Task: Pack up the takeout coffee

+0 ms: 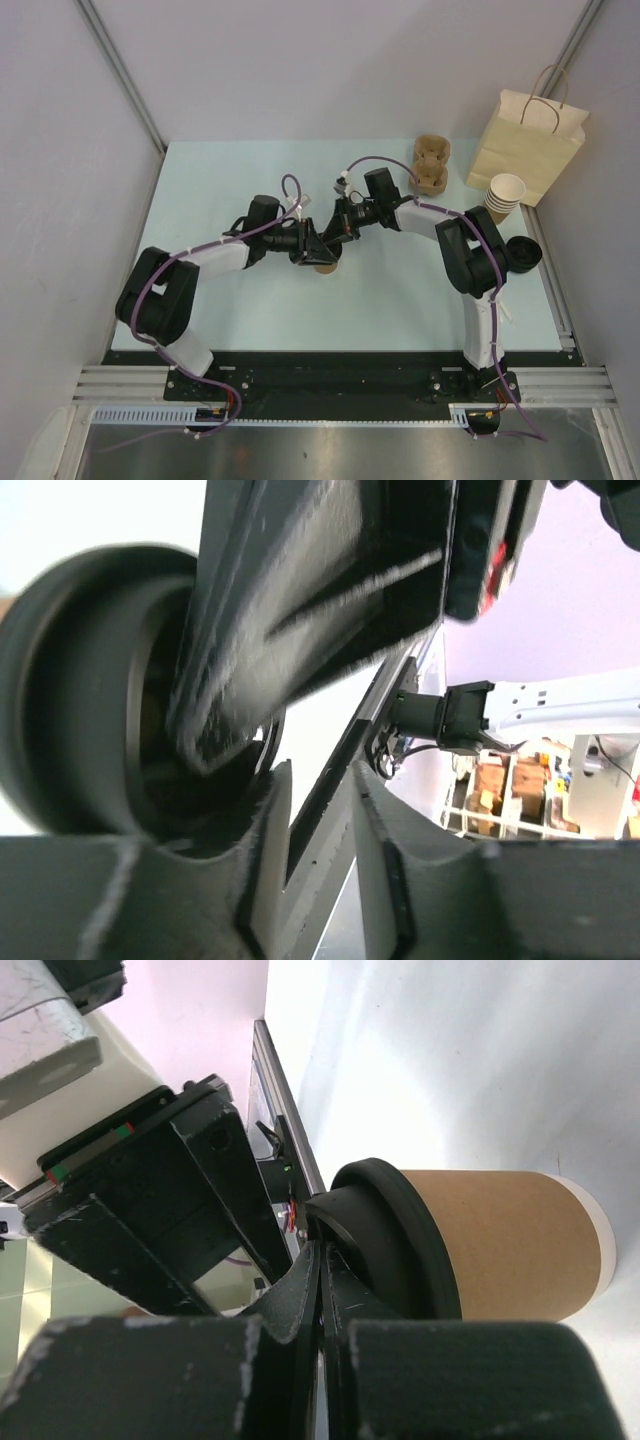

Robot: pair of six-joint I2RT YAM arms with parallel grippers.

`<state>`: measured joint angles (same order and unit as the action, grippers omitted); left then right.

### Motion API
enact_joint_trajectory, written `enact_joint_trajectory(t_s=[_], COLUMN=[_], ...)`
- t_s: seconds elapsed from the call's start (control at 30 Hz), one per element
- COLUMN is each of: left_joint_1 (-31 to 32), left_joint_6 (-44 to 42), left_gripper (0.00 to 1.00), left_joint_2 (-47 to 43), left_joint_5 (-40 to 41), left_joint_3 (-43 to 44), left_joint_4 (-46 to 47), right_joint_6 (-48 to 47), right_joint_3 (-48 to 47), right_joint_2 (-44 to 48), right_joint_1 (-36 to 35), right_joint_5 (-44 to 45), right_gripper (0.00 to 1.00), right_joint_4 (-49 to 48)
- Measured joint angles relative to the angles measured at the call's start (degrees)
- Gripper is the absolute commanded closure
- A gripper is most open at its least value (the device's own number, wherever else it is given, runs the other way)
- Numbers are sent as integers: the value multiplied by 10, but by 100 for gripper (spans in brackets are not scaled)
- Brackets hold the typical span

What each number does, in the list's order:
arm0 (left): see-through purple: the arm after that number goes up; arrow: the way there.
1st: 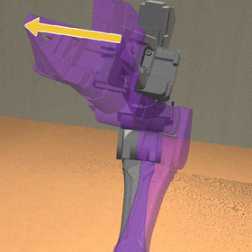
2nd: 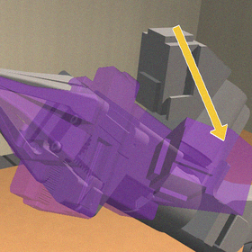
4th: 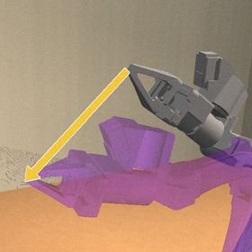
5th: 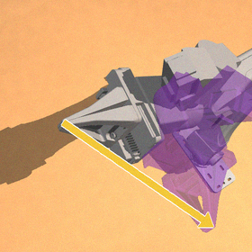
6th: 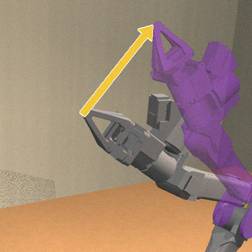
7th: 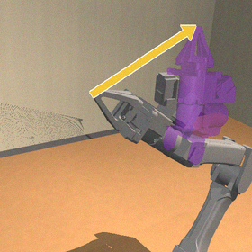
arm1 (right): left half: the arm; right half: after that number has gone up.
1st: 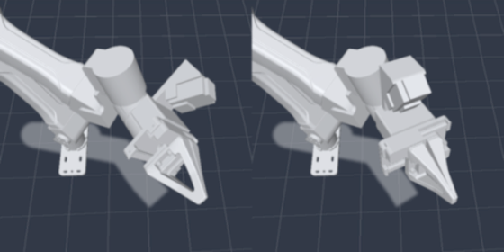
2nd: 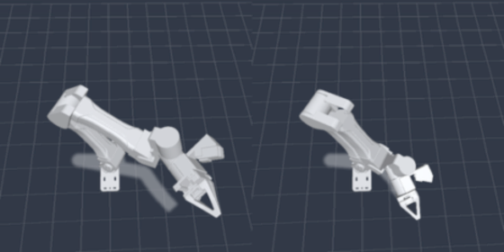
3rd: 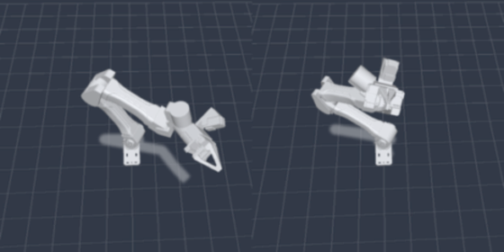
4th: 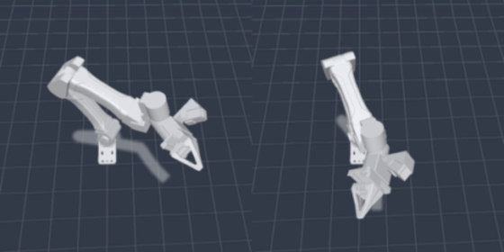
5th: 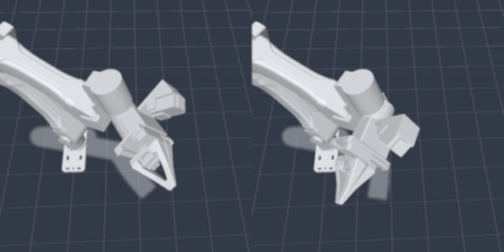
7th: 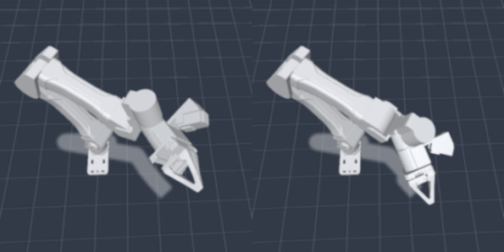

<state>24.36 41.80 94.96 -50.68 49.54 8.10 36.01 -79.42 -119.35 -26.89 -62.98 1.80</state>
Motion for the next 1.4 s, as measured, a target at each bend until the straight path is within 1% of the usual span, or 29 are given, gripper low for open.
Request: enact_joint_trajectory(t_s=[0.07, 0.1, 0.17, 0.2, 0.3, 0.4, 0.47, 0.53, 0.63, 0.73, 0.83, 0.97, 1.1, 1.23, 1.4], left_joint_1=[-2, -5, -13, -18, -56, -112, -154, -174, -176, -174, -171, -160, -146, -141, -138], left_joint_6=[-10, -15, -24, -29, -48, -70, -86, -102, -120, -124, -123, -122, -115, -110, -108], left_gripper=[59, 57, 54, 53, 51, 49, 48, 48, 49, 51, 53, 54, 54, 54, 54], left_joint_2=[-23, -36, -66, -81, -135, -166, -168, -157, -120, -65, -6, 37, 44, 44, 44], left_joint_5=[10, 12, 14, 15, 17, 26, 45, 70, 100, 116, 133, 145, 146, 146, 147], left_joint_3=[-8, -13, -21, -24, -29, -29, -29, -29, -25, -11, 7, 26, 26, 19, 2], left_joint_4=[-21, -31, -50, -58, -86, -107, -120, -129, -128, -119, -101, -86, -81, -70, -72], right_joint_6=[2, 4, 9, 11, 12, -5, -29, -63, -129, -181, -228, -265, -273, -265, -239], right_joint_3=[0, 0, 0, -1, -14, -25, -28, -30, -30, -19, 14, 63, 74, 74, 74], right_joint_2=[0, 0, 0, 1, 5, 28, 54, 82, 117, 134, 143, 142, 138, 135, 110], right_joint_1=[-2, -2, -5, -5, -5, -1, 5, 13, 28, 38, 49, 45, 20, -2, 0], right_joint_5=[-2, -2, -3, -3, -2, 1, 8, 18, 43, 71, 104, 139, 153, 153, 156], right_gripper=[92, 88, 84, 80, 75, 70, 70, 73, 77, 80, 82, 84, 84, 84, 84], right_joint_4=[-8, -13, -23, -25, -18, 15, 52, 97, 178, 234, 287, 335, 343, 324, 281])
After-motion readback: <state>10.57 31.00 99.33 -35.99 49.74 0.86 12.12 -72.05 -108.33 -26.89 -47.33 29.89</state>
